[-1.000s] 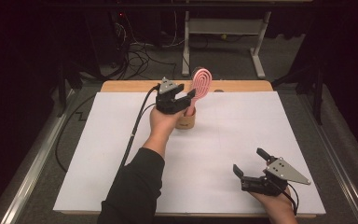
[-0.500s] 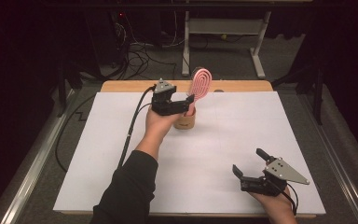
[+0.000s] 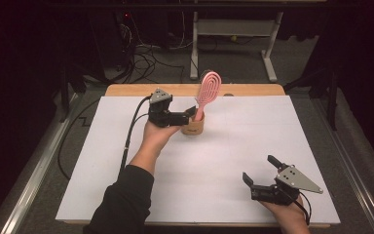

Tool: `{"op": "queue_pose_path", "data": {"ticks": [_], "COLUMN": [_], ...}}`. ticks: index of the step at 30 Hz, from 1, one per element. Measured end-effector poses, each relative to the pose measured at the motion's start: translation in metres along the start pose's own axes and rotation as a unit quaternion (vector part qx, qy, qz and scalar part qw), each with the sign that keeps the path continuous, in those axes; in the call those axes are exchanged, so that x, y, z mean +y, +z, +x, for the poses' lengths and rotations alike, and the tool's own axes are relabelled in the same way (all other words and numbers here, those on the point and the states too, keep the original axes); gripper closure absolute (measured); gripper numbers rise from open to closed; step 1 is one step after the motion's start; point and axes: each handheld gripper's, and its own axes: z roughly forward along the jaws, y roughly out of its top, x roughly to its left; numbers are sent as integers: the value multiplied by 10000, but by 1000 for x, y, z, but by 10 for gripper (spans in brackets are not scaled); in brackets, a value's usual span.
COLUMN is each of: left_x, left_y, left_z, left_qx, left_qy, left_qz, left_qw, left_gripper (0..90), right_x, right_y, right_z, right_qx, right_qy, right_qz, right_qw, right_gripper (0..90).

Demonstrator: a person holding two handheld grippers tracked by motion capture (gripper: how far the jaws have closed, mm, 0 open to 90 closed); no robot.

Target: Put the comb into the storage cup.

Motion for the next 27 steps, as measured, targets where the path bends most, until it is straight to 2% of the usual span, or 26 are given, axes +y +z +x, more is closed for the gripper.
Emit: {"op": "queue_pose_path", "data": {"ticks": [5, 8, 12, 15, 19, 24, 27], "left_x": [-5, -9, -19, -28, -42, -61, -75], "left_y": [-9, -17, -27, -36, -49, -69, -81], "left_z": [-1, -1, 0, 0, 2, 0, -1], "left_qx": [-52, -31, -11, 28, 67, 87, 167], "left_qy": [27, 38, 52, 68, 93, 164, 221], "left_qz": [-63, -163, -174, -231, -146, -180, -239], "left_qw": [10000, 9999, 9998, 9997, 9998, 9997, 9993], "left_gripper": [0, 0, 0, 0, 0, 0, 0], "right_x": [0, -1, -1, -1, -2, -4, -4], "right_y": [0, 0, 0, 1, 2, 2, 2], "right_z": [0, 0, -1, 0, 1, 0, 1], "right_qx": [-17, -25, -32, -38, -34, -50, -63], "right_qy": [-11, -3, -30, -62, -67, -66, -80], "right_qz": [22, 26, 38, 64, 102, 132, 136], "right_qw": [10000, 10000, 10000, 10000, 9999, 9999, 9999], "right_gripper": [2, 2, 1, 2, 1, 2, 2]}}
